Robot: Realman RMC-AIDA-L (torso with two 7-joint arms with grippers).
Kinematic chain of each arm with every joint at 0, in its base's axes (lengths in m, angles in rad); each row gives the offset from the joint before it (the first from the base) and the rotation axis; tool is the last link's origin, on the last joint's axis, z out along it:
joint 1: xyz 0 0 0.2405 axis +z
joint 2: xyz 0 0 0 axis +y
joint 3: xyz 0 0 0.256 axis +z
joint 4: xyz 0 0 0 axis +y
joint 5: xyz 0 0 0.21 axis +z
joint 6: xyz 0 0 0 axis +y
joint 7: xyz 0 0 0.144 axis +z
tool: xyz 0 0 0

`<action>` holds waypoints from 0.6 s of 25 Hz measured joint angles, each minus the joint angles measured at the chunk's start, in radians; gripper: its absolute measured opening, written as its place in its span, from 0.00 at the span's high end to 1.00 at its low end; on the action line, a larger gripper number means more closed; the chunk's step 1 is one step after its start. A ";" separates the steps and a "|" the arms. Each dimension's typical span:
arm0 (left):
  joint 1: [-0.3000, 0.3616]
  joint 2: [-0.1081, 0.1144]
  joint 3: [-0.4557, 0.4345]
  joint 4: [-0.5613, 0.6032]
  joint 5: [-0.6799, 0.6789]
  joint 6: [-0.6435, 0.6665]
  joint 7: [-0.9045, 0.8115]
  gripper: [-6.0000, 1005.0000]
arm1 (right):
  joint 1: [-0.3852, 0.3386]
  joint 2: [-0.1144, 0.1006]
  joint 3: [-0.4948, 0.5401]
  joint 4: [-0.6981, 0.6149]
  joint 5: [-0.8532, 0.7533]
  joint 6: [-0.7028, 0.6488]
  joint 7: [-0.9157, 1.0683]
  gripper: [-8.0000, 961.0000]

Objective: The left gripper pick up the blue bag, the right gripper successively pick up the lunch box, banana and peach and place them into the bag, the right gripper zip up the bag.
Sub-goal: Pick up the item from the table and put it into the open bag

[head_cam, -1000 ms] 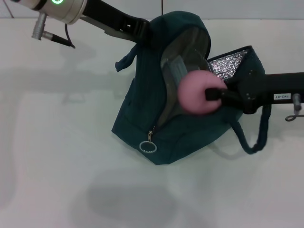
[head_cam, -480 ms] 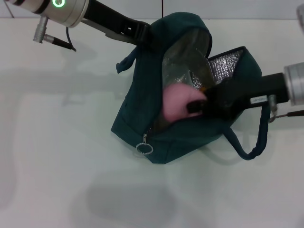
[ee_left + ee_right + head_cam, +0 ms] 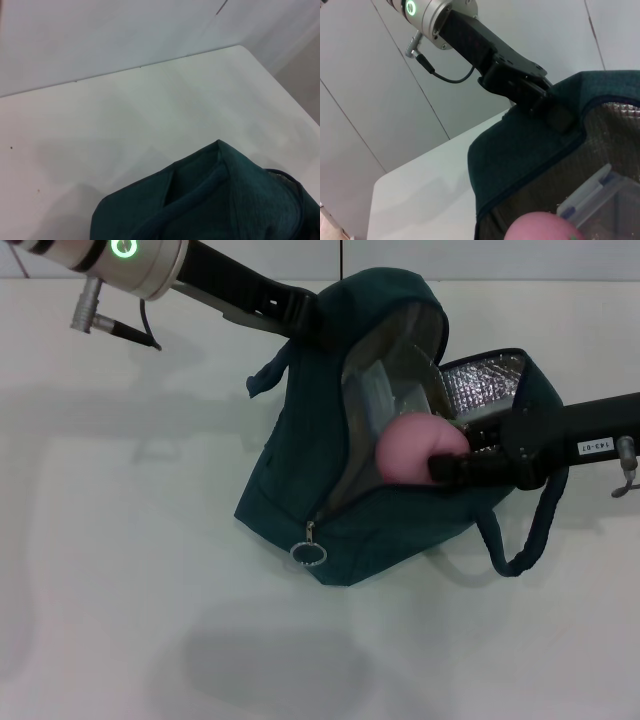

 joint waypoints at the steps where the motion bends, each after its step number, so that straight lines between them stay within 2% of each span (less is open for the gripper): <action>1: 0.000 0.000 0.000 0.000 0.000 0.000 0.000 0.95 | -0.001 0.001 0.000 -0.002 0.000 -0.002 0.000 0.79; 6: 0.000 -0.002 0.000 0.000 0.000 0.002 0.000 0.95 | 0.000 0.003 0.000 -0.015 -0.001 -0.024 0.001 0.68; 9: 0.001 -0.003 0.000 -0.002 0.000 0.003 0.000 0.95 | -0.005 0.006 0.014 -0.025 0.009 -0.027 0.003 0.53; 11: 0.006 -0.003 0.000 -0.002 0.000 0.003 0.000 0.95 | -0.031 0.020 0.067 -0.049 0.025 -0.036 -0.013 0.44; 13: 0.009 -0.003 0.000 -0.002 0.000 0.003 0.003 0.95 | -0.065 0.039 0.152 -0.070 0.060 -0.063 -0.062 0.43; 15: 0.010 -0.003 0.000 -0.004 0.000 0.002 0.008 0.95 | -0.104 0.050 0.238 -0.077 0.118 -0.105 -0.122 0.43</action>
